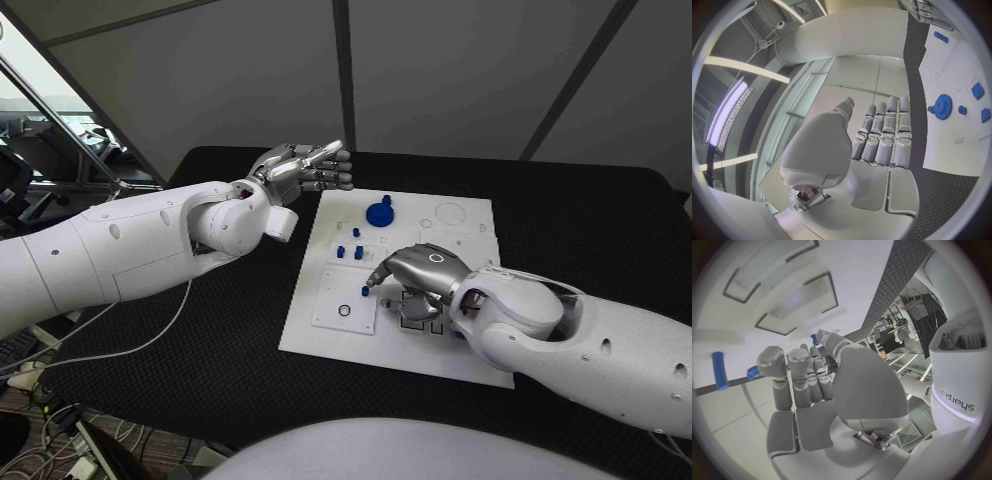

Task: Assemble the parts on the task board

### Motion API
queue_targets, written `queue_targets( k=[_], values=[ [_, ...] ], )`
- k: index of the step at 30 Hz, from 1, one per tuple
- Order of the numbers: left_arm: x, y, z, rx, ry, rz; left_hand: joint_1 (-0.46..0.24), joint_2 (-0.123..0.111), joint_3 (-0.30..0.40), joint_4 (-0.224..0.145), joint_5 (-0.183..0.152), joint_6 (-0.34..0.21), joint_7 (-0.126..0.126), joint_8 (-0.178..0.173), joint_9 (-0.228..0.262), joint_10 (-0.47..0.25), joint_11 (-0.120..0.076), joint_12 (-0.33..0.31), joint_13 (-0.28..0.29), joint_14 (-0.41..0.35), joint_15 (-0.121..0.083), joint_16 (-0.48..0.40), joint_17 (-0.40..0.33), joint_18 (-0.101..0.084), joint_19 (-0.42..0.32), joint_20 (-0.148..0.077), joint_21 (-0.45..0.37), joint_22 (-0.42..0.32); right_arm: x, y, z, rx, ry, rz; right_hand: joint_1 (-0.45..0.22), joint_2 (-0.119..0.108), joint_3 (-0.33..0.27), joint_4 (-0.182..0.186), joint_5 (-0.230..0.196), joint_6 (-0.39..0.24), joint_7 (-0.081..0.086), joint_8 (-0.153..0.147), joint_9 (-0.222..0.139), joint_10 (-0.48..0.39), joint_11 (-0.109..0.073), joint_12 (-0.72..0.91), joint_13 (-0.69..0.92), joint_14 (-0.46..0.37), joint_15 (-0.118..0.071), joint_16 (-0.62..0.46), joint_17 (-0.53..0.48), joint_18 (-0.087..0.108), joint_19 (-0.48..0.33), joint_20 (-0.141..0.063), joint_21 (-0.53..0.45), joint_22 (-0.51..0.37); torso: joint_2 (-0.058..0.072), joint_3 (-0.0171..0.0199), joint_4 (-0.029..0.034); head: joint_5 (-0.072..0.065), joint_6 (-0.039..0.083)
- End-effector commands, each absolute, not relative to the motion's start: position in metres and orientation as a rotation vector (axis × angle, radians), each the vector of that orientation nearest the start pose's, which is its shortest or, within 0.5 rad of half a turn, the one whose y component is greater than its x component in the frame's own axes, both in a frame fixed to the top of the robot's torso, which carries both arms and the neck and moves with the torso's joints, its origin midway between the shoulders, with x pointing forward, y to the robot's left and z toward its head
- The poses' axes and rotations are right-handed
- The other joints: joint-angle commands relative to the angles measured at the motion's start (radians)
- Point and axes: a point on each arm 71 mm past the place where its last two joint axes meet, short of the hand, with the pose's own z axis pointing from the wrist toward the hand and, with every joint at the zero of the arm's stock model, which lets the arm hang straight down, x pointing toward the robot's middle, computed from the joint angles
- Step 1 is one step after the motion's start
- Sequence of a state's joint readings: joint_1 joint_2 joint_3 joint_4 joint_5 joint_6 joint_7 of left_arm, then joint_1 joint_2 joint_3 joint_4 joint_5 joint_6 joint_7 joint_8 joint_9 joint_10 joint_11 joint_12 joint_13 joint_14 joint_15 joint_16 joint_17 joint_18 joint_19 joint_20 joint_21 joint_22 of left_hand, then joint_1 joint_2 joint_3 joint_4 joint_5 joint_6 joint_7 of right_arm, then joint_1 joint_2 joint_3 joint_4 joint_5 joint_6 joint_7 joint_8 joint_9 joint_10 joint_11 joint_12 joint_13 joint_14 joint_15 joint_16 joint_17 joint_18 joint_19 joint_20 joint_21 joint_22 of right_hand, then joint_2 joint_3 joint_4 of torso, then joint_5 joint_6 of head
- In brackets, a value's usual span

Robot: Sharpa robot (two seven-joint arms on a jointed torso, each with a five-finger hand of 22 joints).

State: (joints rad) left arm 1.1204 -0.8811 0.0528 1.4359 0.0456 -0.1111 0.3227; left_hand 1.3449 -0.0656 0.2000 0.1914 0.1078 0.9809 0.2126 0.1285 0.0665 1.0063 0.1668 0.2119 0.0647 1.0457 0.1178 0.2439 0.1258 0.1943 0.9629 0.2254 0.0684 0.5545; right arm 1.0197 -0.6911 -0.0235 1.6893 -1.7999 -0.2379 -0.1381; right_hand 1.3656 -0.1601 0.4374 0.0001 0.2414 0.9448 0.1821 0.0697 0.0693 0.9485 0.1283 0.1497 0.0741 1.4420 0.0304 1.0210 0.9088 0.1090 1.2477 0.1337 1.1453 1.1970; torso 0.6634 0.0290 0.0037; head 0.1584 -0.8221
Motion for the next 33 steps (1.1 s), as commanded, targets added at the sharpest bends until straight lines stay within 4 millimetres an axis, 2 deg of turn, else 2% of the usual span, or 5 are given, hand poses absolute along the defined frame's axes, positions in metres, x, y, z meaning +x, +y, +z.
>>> queue_targets(
  k=[1, 9, 15, 23, 33],
  values=[
    [0.498, 0.248, -0.192, -1.234, 1.453, -1.643, -0.007, 0.003, -0.007, 0.0, -0.002, -0.003, 0.004, 0.006, 0.0, -0.006, -0.001, 0.004, 0.0, 0.006, 0.003, -0.006, 0.001, -0.012, 0.007, 0.003, -0.002, -0.001, 0.397, -0.085, -0.218, -0.49, 1.607, 0.865, -0.007, 0.004, -0.008, 0.002, 0.004, 0.01, -0.003, 0.004, 0.001, 0.005, -0.007, 0.011, 0.002, 0.007, -0.002, 0.007, 0.001, 0.003, 0.01, -0.001, 0.006, 0.004, -0.001, -0.0005, -0.0009, -0.008, 0.008],
    [0.499, 0.249, -0.192, -1.235, 1.453, -1.642, -0.007, 0.003, -0.007, -0.001, -0.002, -0.003, 0.004, 0.006, 0.0, -0.006, -0.001, 0.004, 0.0, 0.006, 0.003, -0.006, 0.001, -0.012, 0.007, 0.003, -0.002, -0.002, 0.421, -0.13, -0.191, -0.391, 1.627, 0.745, -0.018, -0.004, -0.028, 0.01, -0.01, 0.008, -0.014, -0.001, -0.001, 0.003, -0.015, 0.037, 0.0, 0.013, -0.008, 0.017, 0.002, 0.002, 0.019, -0.006, 0.01, 0.008, -0.002, 0.0, -0.0031, -0.042, 0.031],
    [0.499, 0.247, -0.193, -1.235, 1.455, -1.645, -0.004, 0.004, -0.009, -0.002, -0.002, -0.003, 0.004, 0.007, 0.0, -0.007, -0.002, 0.005, 0.0, 0.006, 0.003, -0.007, 0.002, -0.012, 0.007, 0.003, -0.002, -0.004, 0.436, -0.154, -0.19, -0.375, 1.672, 0.631, -0.02, -0.01, -0.051, 0.016, -0.031, 0.006, -0.021, -0.002, -0.001, -0.01, -0.017, 0.053, -0.003, 0.013, -0.01, 0.015, -0.007, 0.002, 0.018, -0.008, 0.003, 0.003, -0.001, -0.0015, 0.0002, -0.058, 0.042],
    [0.5, 0.245, -0.193, -1.234, 1.46, -1.65, -0.003, 0.005, -0.01, -0.003, -0.002, -0.002, 0.004, 0.007, 0.0, -0.007, -0.002, 0.005, 0.0, 0.006, 0.003, -0.007, 0.002, -0.012, 0.007, 0.003, -0.002, -0.004, 0.442, -0.162, -0.197, -0.413, 1.748, 0.542, -0.009, -0.008, -0.069, 0.023, -0.049, 0.008, -0.032, -0.001, -0.001, -0.018, -0.019, 0.073, -0.004, 0.011, -0.011, 0.012, -0.018, 0.003, 0.016, -0.009, -0.007, -0.005, 0.002, -0.0009, 0.0007, -0.059, 0.041],
    [0.5, 0.245, -0.194, -1.234, 1.46, -1.65, -0.001, 0.005, -0.011, -0.004, -0.002, -0.002, 0.004, 0.007, 0.0, -0.007, -0.002, 0.006, 0.0, 0.007, 0.003, -0.007, 0.002, -0.012, 0.007, 0.003, -0.002, -0.006, 0.444, -0.154, -0.2, -0.457, 1.772, 0.528, 0.007, 0.005, -0.067, 0.026, -0.05, 0.019, -0.035, 0.002, 0.001, 0.005, -0.025, 0.106, -0.002, 0.019, -0.017, 0.026, -0.01, -0.001, 0.031, -0.013, 0.006, 0.007, 0.0, -0.0006, 0.0011, -0.059, 0.039]
  ],
)
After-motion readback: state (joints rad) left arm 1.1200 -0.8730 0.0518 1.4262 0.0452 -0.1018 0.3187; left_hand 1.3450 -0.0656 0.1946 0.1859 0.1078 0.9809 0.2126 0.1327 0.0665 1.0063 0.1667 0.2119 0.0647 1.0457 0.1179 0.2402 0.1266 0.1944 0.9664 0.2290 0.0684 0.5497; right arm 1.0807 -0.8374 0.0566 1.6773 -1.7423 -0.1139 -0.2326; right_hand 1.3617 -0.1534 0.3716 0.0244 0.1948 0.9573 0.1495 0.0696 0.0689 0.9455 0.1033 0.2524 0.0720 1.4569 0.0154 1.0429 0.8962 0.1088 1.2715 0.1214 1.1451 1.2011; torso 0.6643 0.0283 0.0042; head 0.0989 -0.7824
